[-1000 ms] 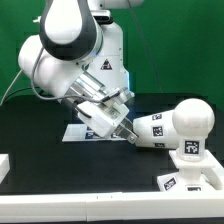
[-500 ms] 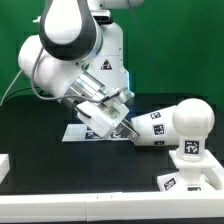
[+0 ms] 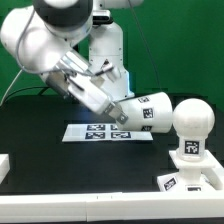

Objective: Assemble lamp

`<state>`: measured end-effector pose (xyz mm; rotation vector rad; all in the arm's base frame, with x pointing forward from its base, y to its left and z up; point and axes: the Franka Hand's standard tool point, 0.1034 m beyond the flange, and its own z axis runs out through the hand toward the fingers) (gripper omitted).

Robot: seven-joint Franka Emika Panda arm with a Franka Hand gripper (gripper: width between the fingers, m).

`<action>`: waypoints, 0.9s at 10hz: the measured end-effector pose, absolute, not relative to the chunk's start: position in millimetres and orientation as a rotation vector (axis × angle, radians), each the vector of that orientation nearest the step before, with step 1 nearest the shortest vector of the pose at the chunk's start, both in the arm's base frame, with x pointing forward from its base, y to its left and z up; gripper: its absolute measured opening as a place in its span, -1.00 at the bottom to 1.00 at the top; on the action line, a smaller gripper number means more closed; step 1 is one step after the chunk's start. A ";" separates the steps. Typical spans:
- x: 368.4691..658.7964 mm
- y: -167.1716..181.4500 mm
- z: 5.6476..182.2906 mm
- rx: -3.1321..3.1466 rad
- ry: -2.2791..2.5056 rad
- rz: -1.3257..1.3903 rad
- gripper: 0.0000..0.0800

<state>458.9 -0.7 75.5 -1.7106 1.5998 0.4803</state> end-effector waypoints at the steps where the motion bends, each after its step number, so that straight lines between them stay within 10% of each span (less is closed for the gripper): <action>1: 469.3 -1.7 91.4 -1.791 1.652 0.411 -0.89; 9: 483.9 7.0 106.0 -1.976 1.846 0.127 -0.89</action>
Offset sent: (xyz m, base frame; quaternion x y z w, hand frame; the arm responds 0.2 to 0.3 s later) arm 0.0000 0.0000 0.0000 0.0000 0.1938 0.0000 0.9810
